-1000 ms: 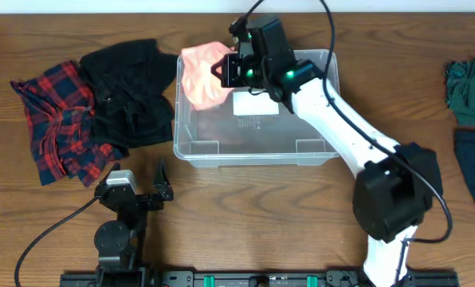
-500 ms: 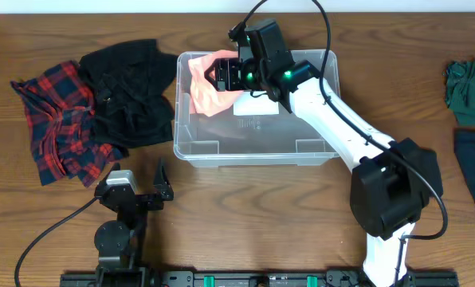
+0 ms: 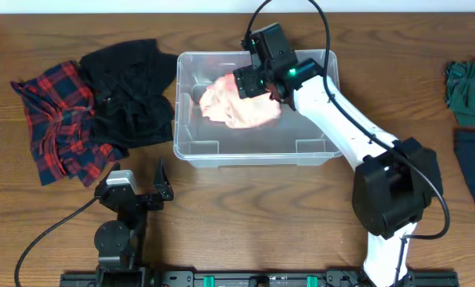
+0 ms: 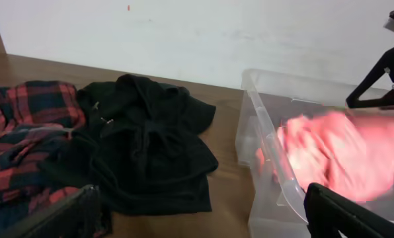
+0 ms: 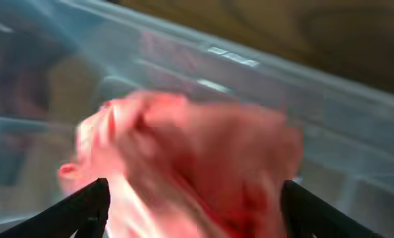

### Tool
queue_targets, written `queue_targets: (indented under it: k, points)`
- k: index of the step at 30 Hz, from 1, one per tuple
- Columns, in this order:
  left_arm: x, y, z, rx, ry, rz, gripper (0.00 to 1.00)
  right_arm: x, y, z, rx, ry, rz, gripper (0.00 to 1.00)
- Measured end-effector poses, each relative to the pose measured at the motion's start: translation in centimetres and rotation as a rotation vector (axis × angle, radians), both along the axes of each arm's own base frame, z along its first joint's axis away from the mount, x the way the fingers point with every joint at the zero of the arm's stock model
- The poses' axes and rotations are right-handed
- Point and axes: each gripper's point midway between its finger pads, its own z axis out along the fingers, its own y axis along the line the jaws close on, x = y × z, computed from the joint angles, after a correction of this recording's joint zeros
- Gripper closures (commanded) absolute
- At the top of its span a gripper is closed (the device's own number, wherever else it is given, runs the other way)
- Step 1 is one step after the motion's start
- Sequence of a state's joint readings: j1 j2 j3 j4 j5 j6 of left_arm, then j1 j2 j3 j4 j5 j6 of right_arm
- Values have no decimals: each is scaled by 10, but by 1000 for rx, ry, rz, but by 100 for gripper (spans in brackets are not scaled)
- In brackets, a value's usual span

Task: Pack container
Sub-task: 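Lower the pink shirt into the bin and open the right gripper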

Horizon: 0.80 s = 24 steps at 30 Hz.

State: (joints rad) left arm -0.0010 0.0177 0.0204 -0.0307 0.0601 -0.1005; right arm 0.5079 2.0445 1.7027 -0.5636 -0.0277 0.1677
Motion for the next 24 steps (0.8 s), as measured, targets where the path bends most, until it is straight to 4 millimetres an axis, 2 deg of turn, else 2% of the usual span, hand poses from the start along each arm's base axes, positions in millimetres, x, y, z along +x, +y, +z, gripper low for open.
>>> queue_targets:
  k: [5,10,15,21,24]
  points:
    - [0,0,0,0,0,0,2,3,-9,1,-69,-32,12,23]
    - [0,0,0,0,0,0,2,-1,-13,1,-105,-20,19,32]
    - [0,0,0,0,0,0,2,-9,-19,-4,-133,17,19,46]
    - [0,0,0,0,0,0,2,-13,-25,-8,-144,46,-12,69]
    - [0,0,0,0,0,0,2,-14,-26,-10,-146,53,-21,73]
